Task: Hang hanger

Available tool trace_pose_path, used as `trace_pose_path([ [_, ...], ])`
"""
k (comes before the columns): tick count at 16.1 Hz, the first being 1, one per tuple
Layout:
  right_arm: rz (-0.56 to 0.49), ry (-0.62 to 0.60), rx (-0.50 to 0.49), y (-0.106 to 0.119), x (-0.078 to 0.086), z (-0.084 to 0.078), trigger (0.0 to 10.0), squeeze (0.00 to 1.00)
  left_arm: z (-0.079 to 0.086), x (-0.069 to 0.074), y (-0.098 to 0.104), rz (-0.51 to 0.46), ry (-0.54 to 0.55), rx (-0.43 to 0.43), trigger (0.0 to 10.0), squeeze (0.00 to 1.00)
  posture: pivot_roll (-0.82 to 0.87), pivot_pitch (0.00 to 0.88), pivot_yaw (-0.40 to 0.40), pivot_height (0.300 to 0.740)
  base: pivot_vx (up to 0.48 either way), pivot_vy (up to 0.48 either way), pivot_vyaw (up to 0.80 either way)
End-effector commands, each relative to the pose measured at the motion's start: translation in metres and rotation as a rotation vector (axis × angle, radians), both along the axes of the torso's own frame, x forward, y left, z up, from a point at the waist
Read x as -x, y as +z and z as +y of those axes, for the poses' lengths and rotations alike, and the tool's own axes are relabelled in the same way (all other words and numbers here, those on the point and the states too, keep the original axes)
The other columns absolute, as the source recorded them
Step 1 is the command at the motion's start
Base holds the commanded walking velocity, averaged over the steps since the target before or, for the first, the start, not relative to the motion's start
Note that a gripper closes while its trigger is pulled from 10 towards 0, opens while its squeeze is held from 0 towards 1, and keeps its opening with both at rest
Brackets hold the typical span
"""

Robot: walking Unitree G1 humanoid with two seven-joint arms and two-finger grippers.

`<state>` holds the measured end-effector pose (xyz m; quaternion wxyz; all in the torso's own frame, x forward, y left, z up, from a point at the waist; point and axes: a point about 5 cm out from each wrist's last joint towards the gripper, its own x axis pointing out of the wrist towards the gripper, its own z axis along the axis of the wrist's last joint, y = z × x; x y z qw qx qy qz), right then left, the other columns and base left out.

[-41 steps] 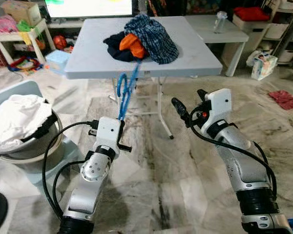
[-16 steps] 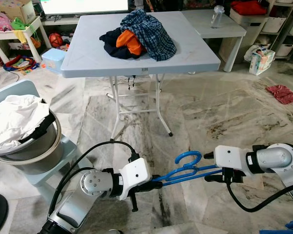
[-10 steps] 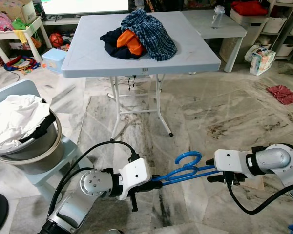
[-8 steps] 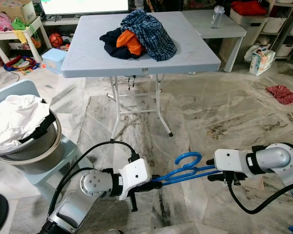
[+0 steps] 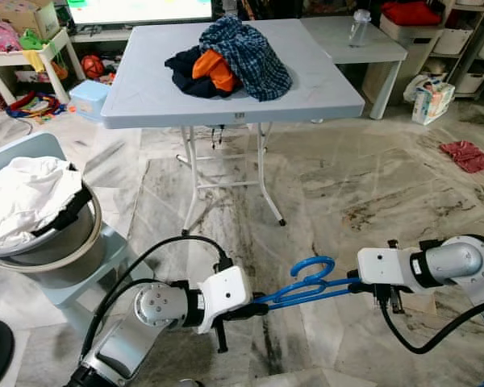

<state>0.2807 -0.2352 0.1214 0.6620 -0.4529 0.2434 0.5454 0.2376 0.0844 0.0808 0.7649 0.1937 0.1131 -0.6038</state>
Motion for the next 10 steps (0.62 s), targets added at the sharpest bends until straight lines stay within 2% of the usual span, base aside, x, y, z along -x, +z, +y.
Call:
trace_pose_path([
  [1,-0.005,0.003,-0.001,0.002,-0.002,0.001,0.0,0.00,-0.002,0.000,0.002,-0.015,-0.022,-0.005,10.0,0.00,0.01,0.069,-0.004,0.740,0.000,0.000,0.00],
  [4,-0.006,0.000,-0.006,0.002,-0.003,0.002,0.0,0.00,-0.001,0.001,0.000,-0.002,-0.019,-0.009,10.0,0.00,0.01,0.069,-0.006,0.740,0.000,0.000,0.00],
  [5,-0.008,-0.003,-0.010,0.001,-0.004,0.003,0.0,0.00,-0.001,-0.003,0.000,-0.017,0.015,0.003,10.0,0.61,0.01,0.069,-0.005,0.740,0.000,0.000,0.00],
  [6,-0.009,-0.003,-0.014,0.000,-0.005,0.004,0.0,0.00,-0.001,-0.003,0.000,0.006,0.022,0.012,10.0,1.00,0.01,0.070,-0.005,0.740,0.000,0.000,0.00],
  [8,-0.028,-0.003,0.009,-0.003,-0.006,0.004,0.0,0.00,-0.001,-0.009,0.004,-0.042,0.067,0.025,10.0,1.00,0.01,0.070,-0.006,0.740,0.000,0.000,0.00],
  [10,-0.055,-0.020,0.082,-0.007,-0.009,-0.002,0.0,0.00,-0.001,-0.017,0.012,-0.109,0.124,0.050,10.0,1.00,0.01,0.071,-0.008,0.740,0.000,0.000,0.00],
])
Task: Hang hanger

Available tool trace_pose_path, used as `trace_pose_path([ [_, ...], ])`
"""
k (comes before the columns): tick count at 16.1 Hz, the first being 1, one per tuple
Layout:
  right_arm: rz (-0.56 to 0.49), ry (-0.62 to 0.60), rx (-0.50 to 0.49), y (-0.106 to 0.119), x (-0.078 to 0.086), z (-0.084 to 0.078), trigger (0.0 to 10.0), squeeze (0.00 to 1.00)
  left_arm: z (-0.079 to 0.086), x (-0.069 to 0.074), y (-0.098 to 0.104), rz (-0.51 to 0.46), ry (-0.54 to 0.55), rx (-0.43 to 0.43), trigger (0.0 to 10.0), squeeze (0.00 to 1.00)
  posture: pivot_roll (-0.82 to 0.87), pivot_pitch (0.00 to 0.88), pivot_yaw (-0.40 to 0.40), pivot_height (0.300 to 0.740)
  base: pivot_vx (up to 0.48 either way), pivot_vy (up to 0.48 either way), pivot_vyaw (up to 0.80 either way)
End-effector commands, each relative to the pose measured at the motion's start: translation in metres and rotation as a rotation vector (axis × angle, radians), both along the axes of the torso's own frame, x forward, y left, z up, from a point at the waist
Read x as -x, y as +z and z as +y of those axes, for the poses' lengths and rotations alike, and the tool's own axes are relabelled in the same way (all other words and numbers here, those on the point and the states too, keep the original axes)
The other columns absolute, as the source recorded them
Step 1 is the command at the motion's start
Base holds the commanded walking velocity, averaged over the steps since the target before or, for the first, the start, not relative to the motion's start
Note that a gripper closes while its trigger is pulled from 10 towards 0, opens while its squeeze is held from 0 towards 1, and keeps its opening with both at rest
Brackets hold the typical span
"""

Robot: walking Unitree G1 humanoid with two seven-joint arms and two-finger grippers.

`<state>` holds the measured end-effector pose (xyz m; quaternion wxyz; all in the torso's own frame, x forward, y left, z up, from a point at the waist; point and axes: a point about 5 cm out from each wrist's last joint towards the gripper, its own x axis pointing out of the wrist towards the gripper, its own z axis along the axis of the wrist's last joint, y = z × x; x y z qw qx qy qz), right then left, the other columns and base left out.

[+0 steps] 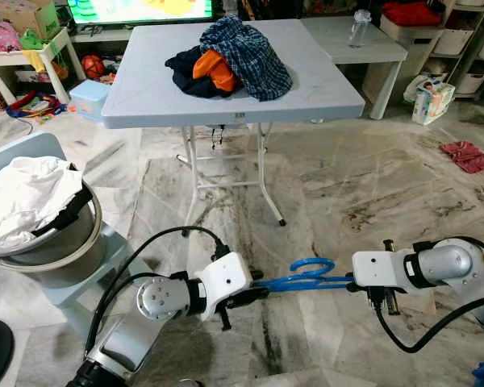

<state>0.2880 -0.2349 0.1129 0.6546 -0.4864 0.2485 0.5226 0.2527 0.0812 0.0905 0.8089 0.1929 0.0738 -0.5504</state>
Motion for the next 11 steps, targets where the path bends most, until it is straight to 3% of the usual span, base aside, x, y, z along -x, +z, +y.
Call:
trace_pose_path([
  [1,-0.031,-0.031,0.046,0.000,-0.004,-0.006,0.0,0.00,0.002,-0.006,0.009,-0.055,0.031,0.017,10.0,1.00,0.01,0.071,-0.010,0.740,0.000,0.000,0.00],
  [2,-0.056,-0.066,0.073,-0.002,-0.008,-0.009,0.0,0.00,0.002,-0.010,0.016,-0.084,0.051,0.038,10.0,1.00,0.01,0.071,-0.011,0.740,0.000,0.000,0.00],
  [4,-0.104,-0.052,0.230,-0.010,-0.009,-0.022,0.0,0.00,0.004,-0.014,0.025,-0.132,0.091,0.089,10.0,1.00,0.01,0.072,-0.012,0.740,0.000,0.000,0.00],
  [7,-0.137,-0.130,0.213,-0.018,-0.011,-0.025,0.0,0.00,0.016,-0.031,0.040,-0.168,0.242,0.191,10.0,1.00,0.01,0.074,-0.013,0.740,0.000,0.000,0.00],
  [9,-0.179,-0.317,0.051,-0.022,-0.014,-0.021,0.0,0.00,0.025,-0.038,0.051,-0.186,0.413,0.317,10.0,1.00,0.01,0.075,-0.009,0.740,0.000,0.000,0.00],
  [11,-0.199,-0.506,-0.156,-0.033,-0.008,-0.010,0.0,0.00,0.030,-0.026,0.047,-0.180,0.526,0.385,10.0,1.00,0.01,0.079,-0.006,0.740,0.000,0.000,0.00],
])
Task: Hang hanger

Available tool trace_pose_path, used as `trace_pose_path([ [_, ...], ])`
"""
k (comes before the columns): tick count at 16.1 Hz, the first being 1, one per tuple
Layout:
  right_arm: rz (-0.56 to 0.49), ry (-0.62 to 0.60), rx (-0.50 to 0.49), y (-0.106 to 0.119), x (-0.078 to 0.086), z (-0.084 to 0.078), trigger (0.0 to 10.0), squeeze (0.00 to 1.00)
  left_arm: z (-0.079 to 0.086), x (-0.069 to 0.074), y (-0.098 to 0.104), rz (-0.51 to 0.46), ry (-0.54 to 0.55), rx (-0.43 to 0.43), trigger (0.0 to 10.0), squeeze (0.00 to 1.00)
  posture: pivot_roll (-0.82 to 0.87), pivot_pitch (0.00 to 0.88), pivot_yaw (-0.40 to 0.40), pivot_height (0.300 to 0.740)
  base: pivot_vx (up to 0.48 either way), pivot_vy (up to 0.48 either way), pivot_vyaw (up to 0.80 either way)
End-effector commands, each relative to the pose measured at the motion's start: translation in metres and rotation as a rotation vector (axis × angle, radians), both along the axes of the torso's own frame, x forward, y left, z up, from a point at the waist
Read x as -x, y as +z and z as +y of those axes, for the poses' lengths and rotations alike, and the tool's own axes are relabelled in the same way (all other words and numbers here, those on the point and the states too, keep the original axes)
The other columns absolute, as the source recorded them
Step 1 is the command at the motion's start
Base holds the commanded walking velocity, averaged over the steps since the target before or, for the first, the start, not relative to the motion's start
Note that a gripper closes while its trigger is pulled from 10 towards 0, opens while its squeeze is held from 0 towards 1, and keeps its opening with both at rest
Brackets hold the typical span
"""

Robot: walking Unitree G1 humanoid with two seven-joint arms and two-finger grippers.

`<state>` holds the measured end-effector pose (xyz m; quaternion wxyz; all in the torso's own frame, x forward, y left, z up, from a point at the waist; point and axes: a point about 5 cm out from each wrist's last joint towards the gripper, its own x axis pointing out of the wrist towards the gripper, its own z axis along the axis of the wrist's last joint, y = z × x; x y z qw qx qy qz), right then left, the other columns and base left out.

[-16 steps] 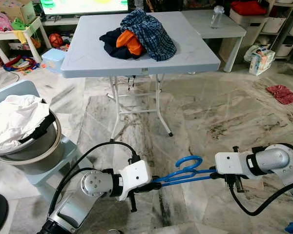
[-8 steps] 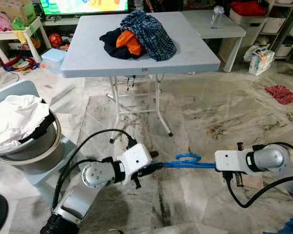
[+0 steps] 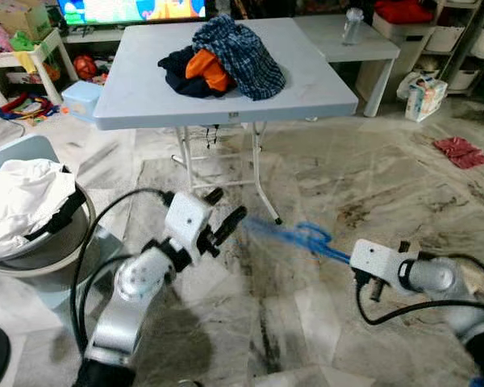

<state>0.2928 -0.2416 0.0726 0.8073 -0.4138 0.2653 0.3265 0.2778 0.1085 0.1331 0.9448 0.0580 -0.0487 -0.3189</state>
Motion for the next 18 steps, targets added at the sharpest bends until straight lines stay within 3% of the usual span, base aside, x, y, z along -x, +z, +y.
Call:
trace_pose_path([
  [1,-0.059,-0.145,-0.138,0.004,0.000,0.003,0.0,0.00,0.003,0.005,-0.001,-0.001,0.068,0.024,10.0,1.00,0.01,0.082,-0.008,0.740,0.000,0.000,0.00],
  [2,-0.085,-0.281,-0.283,0.001,0.003,0.009,0.0,0.00,0.004,0.012,-0.005,-0.003,0.129,0.037,10.0,1.00,0.01,0.083,-0.010,0.740,0.000,0.000,0.00],
  [3,-0.125,-0.494,-0.449,-0.003,0.009,0.016,0.0,0.00,0.008,0.013,-0.010,0.014,0.252,0.076,10.0,1.00,0.00,0.081,-0.012,0.740,0.000,0.000,0.00],
  [5,-0.171,-0.668,-0.519,-0.010,0.019,0.025,0.0,0.00,0.016,0.009,-0.017,0.063,0.376,0.141,10.0,1.00,-0.01,0.080,-0.011,0.740,0.000,0.000,0.00],
  [6,-0.211,-0.786,-0.547,-0.012,0.025,0.030,10.0,0.00,0.018,0.007,-0.020,0.090,0.406,0.145,10.0,1.00,-0.01,0.078,-0.006,0.740,0.000,0.000,0.00],
  [8,-0.315,-0.924,-0.552,-0.008,0.034,0.031,10.0,0.00,0.017,0.008,-0.021,0.101,0.417,0.144,10.0,1.00,-0.02,0.074,0.005,0.740,0.000,0.000,0.00],
  [12,-0.339,-1.178,-0.572,-0.004,0.045,0.024,10.0,0.00,0.009,0.005,-0.024,0.143,0.401,0.160,10.0,1.00,-0.02,0.072,0.017,0.740,0.000,0.000,0.00],
  [13,-0.345,-1.201,-0.553,-0.004,0.045,0.021,10.0,0.00,0.008,0.002,-0.024,0.161,0.400,0.173,10.0,0.00,-0.02,0.072,0.017,0.740,0.000,0.000,-0.56],
  [18,-0.363,-1.228,-0.540,-0.001,0.042,0.014,10.0,0.00,0.005,0.001,-0.025,0.175,0.377,0.182,10.0,0.00,-0.02,0.066,0.017,0.740,0.000,0.133,-0.75],
])
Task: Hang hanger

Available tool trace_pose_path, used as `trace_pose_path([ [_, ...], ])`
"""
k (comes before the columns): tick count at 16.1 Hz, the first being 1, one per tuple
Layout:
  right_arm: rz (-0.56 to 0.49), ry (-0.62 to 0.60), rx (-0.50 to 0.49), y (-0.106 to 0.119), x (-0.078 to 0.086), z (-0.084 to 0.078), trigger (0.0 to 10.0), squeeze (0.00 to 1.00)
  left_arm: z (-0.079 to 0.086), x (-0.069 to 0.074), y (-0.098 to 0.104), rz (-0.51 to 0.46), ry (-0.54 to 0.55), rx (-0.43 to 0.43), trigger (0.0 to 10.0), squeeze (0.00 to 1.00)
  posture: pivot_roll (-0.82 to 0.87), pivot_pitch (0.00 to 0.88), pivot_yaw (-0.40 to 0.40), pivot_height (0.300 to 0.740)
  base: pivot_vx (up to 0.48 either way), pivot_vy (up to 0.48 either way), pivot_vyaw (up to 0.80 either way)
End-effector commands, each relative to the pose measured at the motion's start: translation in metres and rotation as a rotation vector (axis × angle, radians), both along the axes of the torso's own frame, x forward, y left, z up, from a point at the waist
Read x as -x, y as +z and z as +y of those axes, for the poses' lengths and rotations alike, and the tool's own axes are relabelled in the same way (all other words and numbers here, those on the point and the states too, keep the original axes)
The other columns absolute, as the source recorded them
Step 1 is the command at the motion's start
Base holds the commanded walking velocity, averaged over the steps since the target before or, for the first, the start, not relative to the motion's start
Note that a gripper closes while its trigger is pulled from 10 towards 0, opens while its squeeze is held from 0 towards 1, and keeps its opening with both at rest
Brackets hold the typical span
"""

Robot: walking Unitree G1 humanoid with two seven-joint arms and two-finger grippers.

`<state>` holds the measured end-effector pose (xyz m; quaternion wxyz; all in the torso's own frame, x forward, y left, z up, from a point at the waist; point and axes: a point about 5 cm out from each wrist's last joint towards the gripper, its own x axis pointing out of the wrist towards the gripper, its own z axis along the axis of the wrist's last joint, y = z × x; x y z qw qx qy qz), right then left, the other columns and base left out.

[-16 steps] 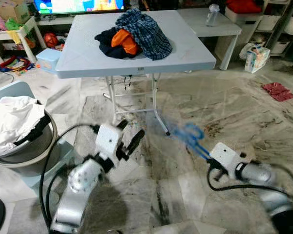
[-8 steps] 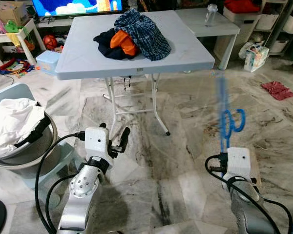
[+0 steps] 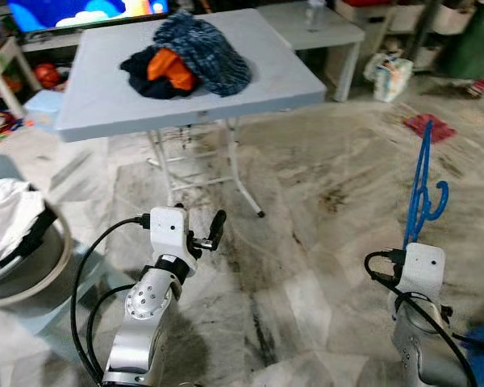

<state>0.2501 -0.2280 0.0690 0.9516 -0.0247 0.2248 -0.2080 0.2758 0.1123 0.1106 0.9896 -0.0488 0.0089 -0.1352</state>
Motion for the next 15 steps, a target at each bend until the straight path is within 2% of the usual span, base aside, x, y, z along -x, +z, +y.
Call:
trace_pose_path([
  [1,-0.002,-0.020,-0.012,0.004,-0.002,0.001,10.0,0.00,0.000,-0.001,-0.003,0.022,-0.011,-0.001,10.0,0.00,-0.02,0.062,0.016,0.740,0.000,0.360,-0.77],
  [3,0.020,-0.056,-0.041,0.002,-0.003,0.002,10.0,0.00,-0.003,-0.003,-0.003,0.032,-0.043,0.010,10.0,0.00,-0.02,0.054,0.012,0.740,0.000,0.358,-0.77],
  [6,0.034,-0.070,-0.030,0.001,-0.005,0.002,10.0,0.00,-0.005,-0.005,-0.004,0.041,-0.064,0.007,10.0,0.00,-0.02,0.050,0.011,0.740,0.080,0.355,-0.76],
  [15,0.026,-0.117,-0.040,0.002,-0.006,0.002,10.0,0.00,-0.014,-0.005,-0.006,0.062,-0.158,0.006,10.0,0.00,-0.03,0.049,0.025,0.740,0.359,0.312,-0.76],
])
